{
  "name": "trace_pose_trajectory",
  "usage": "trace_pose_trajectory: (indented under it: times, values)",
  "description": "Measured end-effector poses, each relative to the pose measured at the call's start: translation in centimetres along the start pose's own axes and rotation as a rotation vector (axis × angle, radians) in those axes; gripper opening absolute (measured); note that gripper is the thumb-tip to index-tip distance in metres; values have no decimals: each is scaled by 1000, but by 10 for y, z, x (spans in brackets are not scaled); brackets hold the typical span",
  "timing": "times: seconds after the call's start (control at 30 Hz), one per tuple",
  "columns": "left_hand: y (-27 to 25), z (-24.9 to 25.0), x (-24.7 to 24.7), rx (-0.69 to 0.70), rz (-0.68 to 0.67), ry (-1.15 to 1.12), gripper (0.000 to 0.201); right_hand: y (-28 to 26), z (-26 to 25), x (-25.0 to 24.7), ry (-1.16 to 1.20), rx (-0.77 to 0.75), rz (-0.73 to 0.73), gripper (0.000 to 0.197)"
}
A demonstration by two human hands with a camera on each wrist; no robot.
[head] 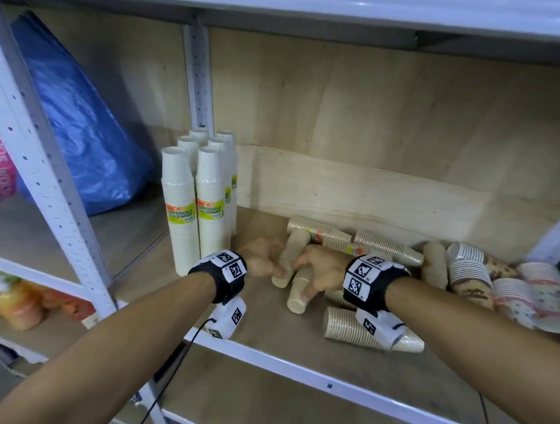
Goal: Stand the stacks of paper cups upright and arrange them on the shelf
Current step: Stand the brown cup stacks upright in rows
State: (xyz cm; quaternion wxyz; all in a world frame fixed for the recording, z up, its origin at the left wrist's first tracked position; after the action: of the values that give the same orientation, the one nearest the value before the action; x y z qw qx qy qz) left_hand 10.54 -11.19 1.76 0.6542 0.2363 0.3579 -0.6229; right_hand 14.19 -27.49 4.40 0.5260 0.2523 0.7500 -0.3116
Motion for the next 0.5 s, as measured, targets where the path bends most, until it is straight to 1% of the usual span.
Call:
trace_pose_trajectory:
  times: [0.1, 0.23, 0.5]
  values:
    - [3, -2, 7, 3, 4, -3, 70, -1, -5, 2, -60, -27, -23, 69]
    - [6, -4, 14, 12, 27, -31, 76, -1, -6, 4, -66, -39, -44, 67]
    - [9, -5, 12, -6, 10, 15, 70, 0, -5, 7, -102, -79, 7, 60]
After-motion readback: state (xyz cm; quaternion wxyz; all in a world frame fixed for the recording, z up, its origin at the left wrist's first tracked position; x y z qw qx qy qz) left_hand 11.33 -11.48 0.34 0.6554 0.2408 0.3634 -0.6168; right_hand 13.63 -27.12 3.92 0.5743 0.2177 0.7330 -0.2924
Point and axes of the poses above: each hand's wrist, its own y-axis towards the middle knuckle, its own x-axis out of the palm, z = x × y, the point moved 3 cm from there along y, towards the middle knuckle, and after that the axes turned 5 degrees about z, right-handed, at the moved point
